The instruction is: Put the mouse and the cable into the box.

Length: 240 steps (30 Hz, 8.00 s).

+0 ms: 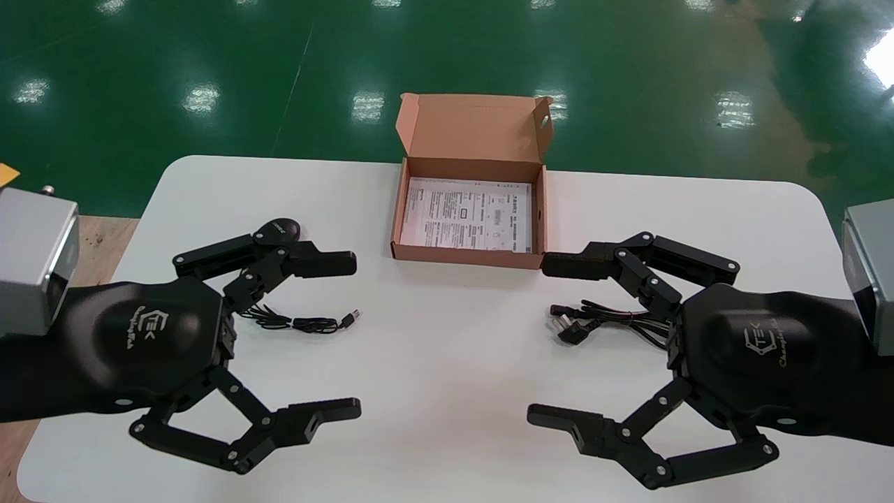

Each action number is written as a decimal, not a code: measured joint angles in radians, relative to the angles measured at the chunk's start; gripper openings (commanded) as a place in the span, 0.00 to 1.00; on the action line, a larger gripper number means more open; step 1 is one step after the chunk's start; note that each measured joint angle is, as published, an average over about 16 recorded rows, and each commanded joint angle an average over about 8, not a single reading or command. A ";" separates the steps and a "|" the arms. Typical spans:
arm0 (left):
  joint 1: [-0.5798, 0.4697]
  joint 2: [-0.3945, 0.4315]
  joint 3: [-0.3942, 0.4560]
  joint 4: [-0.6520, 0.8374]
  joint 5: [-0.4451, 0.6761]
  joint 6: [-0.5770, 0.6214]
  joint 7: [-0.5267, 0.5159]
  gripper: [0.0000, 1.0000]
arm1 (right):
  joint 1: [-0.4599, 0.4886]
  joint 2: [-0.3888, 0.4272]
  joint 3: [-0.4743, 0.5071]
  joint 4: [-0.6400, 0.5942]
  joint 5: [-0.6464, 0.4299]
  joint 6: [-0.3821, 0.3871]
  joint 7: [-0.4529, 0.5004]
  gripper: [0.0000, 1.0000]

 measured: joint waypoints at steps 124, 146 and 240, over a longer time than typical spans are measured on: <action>-0.696 0.527 0.596 1.243 0.915 -0.251 0.711 0.00 | 0.575 -0.417 -0.289 -1.225 -0.886 0.317 -1.161 0.00; -0.933 0.471 0.608 1.165 0.943 -0.243 0.660 0.00 | 0.680 -0.441 -0.253 -1.163 -0.835 0.313 -1.134 0.00; -0.612 0.756 0.410 1.102 0.411 -0.605 0.524 0.00 | 0.907 -0.362 -0.448 -1.251 -0.658 0.487 -0.949 1.00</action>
